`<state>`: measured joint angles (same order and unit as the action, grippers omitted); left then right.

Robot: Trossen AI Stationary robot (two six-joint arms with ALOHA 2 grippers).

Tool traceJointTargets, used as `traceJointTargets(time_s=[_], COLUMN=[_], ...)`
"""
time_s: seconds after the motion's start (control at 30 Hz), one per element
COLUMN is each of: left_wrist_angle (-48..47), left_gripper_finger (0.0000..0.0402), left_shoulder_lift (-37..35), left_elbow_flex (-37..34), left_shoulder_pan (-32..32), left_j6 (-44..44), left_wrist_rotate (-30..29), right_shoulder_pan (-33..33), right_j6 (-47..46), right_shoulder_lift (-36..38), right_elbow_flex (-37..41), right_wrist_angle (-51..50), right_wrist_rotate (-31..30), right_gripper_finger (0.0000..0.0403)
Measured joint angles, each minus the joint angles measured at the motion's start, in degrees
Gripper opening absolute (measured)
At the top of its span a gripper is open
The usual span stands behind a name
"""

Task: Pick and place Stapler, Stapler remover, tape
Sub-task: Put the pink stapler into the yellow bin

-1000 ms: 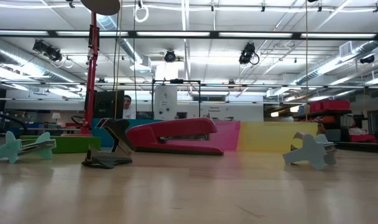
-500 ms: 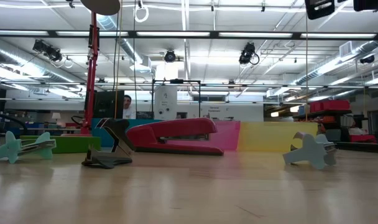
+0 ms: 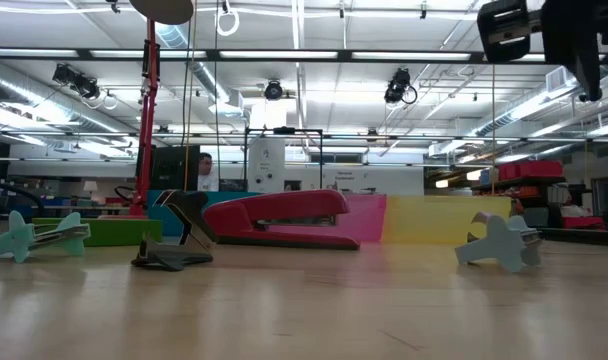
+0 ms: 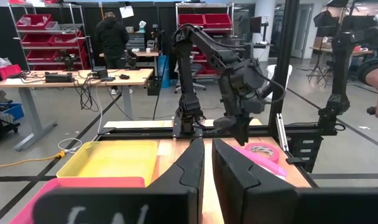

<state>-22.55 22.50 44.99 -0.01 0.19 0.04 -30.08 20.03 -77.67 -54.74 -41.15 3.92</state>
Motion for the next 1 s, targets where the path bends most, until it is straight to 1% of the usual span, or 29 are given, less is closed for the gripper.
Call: traceJointTargets(time_s=[0.23, 0.47, 0.67, 1.0], left_wrist_angle=[0.02, 0.0, 0.0, 0.0], left_gripper_finger=[0.0034, 0.0034, 0.0034, 0.0034], left_shoulder_lift=[0.0, -0.01, -0.01, 0.0], left_elbow_flex=[0.0, 0.0, 0.0, 0.0], left_shoulder_pan=[0.0, 0.0, 0.0, 0.0], left_j6=[0.0, 0.0, 0.01, 0.0], left_wrist_rotate=[0.0, 0.0, 0.02, 0.02], right_shoulder_pan=[-1.19, -2.45, -3.78, -4.23], right_j6=[0.0, 0.01, 0.02, 0.44], right_shoulder_lift=[-2.02, -4.32, -7.32, -10.88], right_elbow_flex=[0.02, 0.02, 0.02, 0.02], right_wrist_angle=[-0.06, -0.02, 0.09, 1.72], right_wrist_rotate=[0.03, 0.13, 0.08, -0.48], right_gripper_finger=[0.0204, 0.0252, 0.0269, 0.0268])
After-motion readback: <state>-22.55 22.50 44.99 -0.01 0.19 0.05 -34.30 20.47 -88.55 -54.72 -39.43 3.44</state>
